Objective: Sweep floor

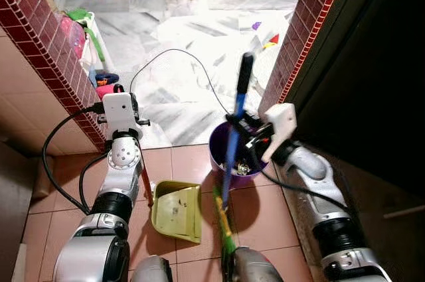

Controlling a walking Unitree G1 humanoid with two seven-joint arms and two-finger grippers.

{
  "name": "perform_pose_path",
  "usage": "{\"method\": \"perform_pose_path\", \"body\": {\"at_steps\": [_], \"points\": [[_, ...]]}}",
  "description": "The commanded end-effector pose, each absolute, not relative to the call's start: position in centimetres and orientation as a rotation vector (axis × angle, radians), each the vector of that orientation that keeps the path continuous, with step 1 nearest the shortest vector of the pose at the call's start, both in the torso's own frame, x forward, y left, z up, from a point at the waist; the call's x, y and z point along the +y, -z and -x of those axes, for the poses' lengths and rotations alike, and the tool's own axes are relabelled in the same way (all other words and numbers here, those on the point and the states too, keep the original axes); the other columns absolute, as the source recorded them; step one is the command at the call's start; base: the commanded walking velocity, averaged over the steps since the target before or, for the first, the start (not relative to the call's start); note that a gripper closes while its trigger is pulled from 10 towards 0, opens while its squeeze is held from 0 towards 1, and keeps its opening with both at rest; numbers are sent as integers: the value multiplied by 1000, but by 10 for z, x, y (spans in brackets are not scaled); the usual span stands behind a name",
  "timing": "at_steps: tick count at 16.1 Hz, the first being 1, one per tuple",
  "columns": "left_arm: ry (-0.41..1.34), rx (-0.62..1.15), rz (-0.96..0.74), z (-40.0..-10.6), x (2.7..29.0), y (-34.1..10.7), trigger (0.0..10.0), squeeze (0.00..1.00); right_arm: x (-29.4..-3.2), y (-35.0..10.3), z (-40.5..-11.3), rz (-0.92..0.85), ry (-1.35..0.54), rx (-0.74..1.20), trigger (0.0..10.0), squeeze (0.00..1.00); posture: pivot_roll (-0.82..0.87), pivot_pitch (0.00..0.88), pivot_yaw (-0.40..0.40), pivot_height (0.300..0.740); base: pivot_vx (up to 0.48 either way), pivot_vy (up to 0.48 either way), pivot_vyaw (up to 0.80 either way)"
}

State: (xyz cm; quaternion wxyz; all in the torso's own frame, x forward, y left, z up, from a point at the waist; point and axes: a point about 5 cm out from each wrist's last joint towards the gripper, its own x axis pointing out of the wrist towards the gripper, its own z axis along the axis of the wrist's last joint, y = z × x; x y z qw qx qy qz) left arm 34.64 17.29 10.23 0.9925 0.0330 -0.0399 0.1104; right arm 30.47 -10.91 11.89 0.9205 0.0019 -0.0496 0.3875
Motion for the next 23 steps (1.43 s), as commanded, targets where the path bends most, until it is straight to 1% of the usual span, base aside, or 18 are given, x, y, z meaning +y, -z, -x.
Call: {"method": "perform_pose_path", "body": {"at_steps": [1,3,5,7,9,10,14,16,18,19,21,23], "points": [[-213,-73,-69,-346,170,-101,10000,0,-96,-124,-303,10,-848,-141,10000,0,-145,106,19,740,0,0,0],[-210,-67,-75,-343,170,-98,10000,0,-76,-135,-302,52,-895,-231,10000,0,-136,111,19,740,0,0,0],[-212,-57,-86,-338,172,-93,10000,0,-70,-146,-305,70,-888,-288,10000,0,-127,119,17,740,0,0,0],[-224,-58,-94,-335,177,-91,10000,0,-71,-154,-307,65,-878,-312,10000,0,-126,125,14,740,0,0,0],[-239,-63,-98,-332,181,-90,10000,0,-76,-168,-309,54,-857,-349,10000,0,-127,118,11,740,0,0,0],[-246,-57,-116,-331,181,-89,10000,0,-81,-176,-308,59,-852,-367,10000,0,-130,101,10,740,0,0,0],[-249,-50,-170,-331,186,-89,10000,0,-89,-189,-304,108,-876,-386,10000,0,-143,79,15,740,0,0,0],[-241,-49,-180,-332,187,-90,10000,0,-92,-190,-303,158,-896,-381,10000,0,-146,74,16,740,0,0,0],[-242,-46,-187,-333,187,-91,10000,0,-95,-188,-301,259,-930,-377,10000,0,-150,65,18,740,0,0,0],[-241,-45,-179,-333,187,-91,10000,0,-95,-186,-300,273,-934,-374,10000,0,-150,65,18,740,0,0,0],[-258,-49,-147,-331,190,-91,10000,0,-93,-164,-292,334,-959,-365,10000,0,-126,73,12,740,0,0,0],[-274,-37,-158,-326,195,-88,10000,0,-89,-157,-286,331,-974,-377,10000,0,-111,92,15,740,0,0,0]]}}
